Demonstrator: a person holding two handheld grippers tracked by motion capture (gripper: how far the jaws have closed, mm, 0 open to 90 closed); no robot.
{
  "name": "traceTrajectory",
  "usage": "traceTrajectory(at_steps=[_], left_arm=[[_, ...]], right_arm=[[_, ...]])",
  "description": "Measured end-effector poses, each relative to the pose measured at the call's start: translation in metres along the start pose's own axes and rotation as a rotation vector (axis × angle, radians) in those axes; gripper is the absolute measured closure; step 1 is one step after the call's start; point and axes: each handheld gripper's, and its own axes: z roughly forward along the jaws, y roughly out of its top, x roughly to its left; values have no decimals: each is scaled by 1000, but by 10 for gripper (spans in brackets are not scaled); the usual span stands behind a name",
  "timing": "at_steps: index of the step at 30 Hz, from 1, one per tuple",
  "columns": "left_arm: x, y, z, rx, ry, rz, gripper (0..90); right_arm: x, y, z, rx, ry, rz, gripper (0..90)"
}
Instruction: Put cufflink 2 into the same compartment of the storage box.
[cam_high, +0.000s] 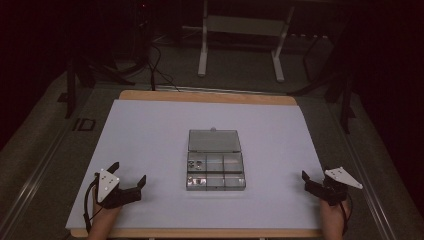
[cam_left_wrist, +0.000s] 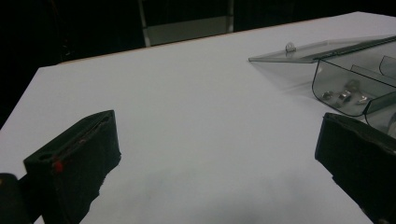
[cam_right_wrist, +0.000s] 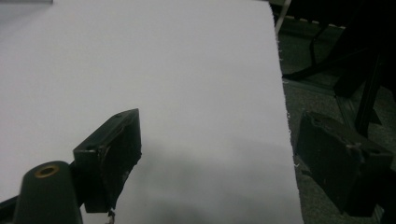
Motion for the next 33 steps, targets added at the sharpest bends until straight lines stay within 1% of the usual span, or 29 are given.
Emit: traceTrajectory(at_steps=[3, 14, 20, 28, 33], left_arm=[[0, 0, 0, -1, 2, -1, 9], [-1, 0, -1, -9, 5, 4, 9], [-2, 0, -1, -9, 10, 12, 9], [-2, -1, -1, -11, 13, 15, 9], [-2, -1, -1, -11, 14, 15, 9]], right_arm=[[-1, -1, -1, -17, 4, 10, 148], [0, -1, -2, -21, -5, -1, 149], [4, 0, 1, 5, -23, -28, 153], [5, 0, 3, 31, -34, -40, 154], [5, 0, 3, 32, -38, -36, 154]])
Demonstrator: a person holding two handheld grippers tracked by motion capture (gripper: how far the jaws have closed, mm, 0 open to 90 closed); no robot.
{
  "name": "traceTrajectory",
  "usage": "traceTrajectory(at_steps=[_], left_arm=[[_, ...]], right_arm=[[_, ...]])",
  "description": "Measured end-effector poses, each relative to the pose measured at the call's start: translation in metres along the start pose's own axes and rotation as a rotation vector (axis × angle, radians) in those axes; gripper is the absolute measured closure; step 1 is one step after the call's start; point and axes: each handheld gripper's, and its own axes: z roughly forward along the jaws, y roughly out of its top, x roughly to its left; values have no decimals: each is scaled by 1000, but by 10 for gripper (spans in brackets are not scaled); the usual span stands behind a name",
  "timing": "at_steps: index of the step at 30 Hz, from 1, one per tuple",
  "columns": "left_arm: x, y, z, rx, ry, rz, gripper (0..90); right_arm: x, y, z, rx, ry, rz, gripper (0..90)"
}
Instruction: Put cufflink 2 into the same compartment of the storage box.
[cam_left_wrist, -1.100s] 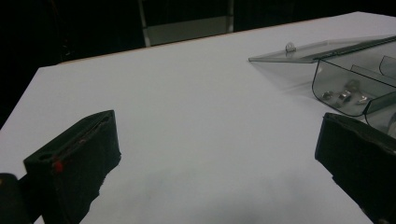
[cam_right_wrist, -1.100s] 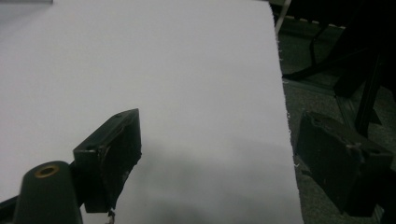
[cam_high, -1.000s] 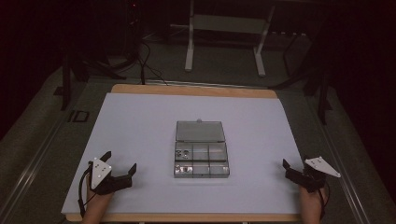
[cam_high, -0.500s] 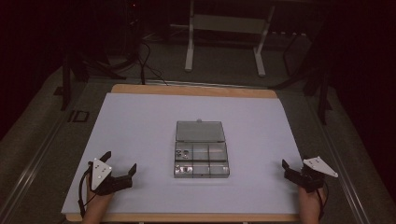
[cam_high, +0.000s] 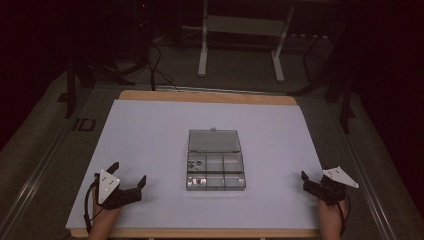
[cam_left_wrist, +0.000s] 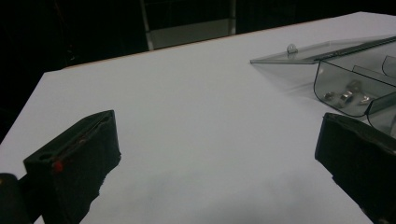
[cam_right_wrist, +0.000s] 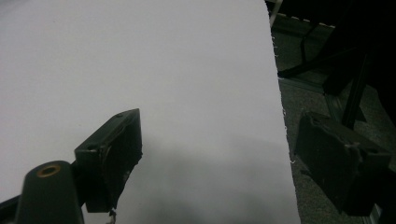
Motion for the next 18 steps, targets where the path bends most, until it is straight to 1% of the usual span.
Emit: traceTrajectory(at_steps=[18], left_arm=[[0, 0, 0, 3, -3, -2, 9]], right_arm=[[0, 0, 1, 9, 2, 1, 154]])
